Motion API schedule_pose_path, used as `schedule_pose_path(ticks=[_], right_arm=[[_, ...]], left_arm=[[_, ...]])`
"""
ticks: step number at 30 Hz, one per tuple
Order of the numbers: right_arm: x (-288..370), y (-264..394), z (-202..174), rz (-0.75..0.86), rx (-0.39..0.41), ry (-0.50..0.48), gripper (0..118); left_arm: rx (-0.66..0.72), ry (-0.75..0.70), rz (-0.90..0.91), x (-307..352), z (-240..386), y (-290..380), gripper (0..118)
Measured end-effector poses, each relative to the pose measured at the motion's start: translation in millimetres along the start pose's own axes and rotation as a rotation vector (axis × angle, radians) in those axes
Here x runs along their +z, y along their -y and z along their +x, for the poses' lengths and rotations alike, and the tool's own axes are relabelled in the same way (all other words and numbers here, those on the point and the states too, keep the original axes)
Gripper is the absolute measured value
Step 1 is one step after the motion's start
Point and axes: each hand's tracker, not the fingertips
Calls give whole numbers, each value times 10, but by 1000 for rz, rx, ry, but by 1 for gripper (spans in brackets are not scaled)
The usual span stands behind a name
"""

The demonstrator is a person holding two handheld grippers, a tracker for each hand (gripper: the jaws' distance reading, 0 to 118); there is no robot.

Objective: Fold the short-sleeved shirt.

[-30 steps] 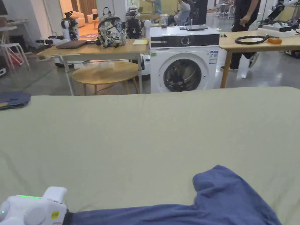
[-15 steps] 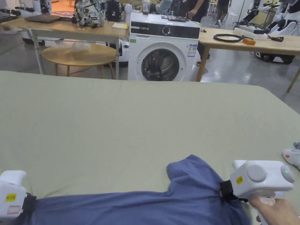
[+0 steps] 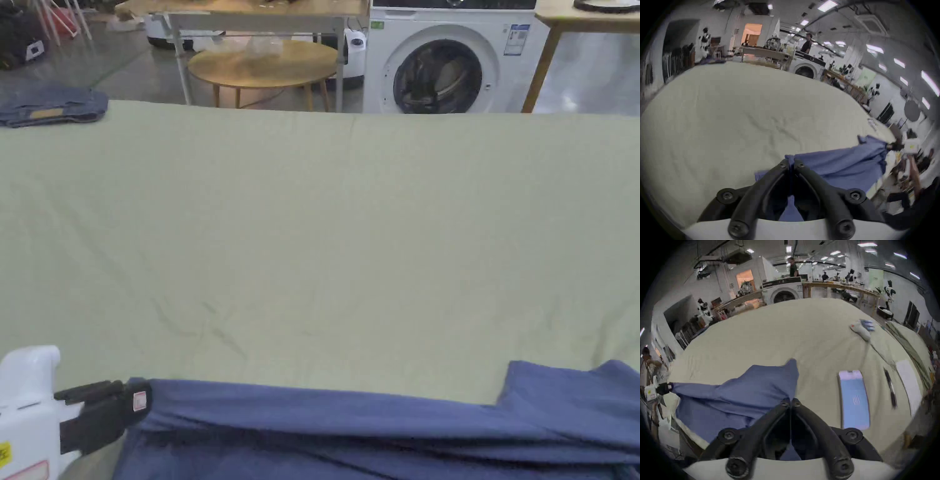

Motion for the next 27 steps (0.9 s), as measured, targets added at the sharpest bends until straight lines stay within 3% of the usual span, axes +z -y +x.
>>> schedule_pose_path(ticks=[3,6,12,13,14,15,16,18,21,23,27], right_arm=[[146,437,25,-27,-96,35,0],[203,691,50,-24,-134,50,0],[39,811,-19,-22,-45,119,0],[11,823,-37,-15,-35,115,7],[-3,834,-53,-6,-21,119,37],[-7,844,-72,-3,1,135,57],[-1,853,-94,2,26,176,63],[121,851,-127,52,62,193,63],[386,754,-139,192,69,108,63],[537,607,-203,266,82,103,63],[689,274,-425,394,85,-13,61]], left_arm=[[60,-24,-14,205,-83,404,0],[62,-59,-41,314,-54,648,0],[-22,-112,-58,203,-78,922,3],[-43,-132,-49,188,-84,933,15],[-61,-141,-25,189,-84,929,42],[-78,-156,-12,193,-75,904,58],[-87,-159,0,215,48,901,57],[-122,-137,65,310,149,795,58],[-176,-174,150,468,459,574,58],[-181,-241,206,560,626,400,58],[-272,-193,350,757,968,139,58]])
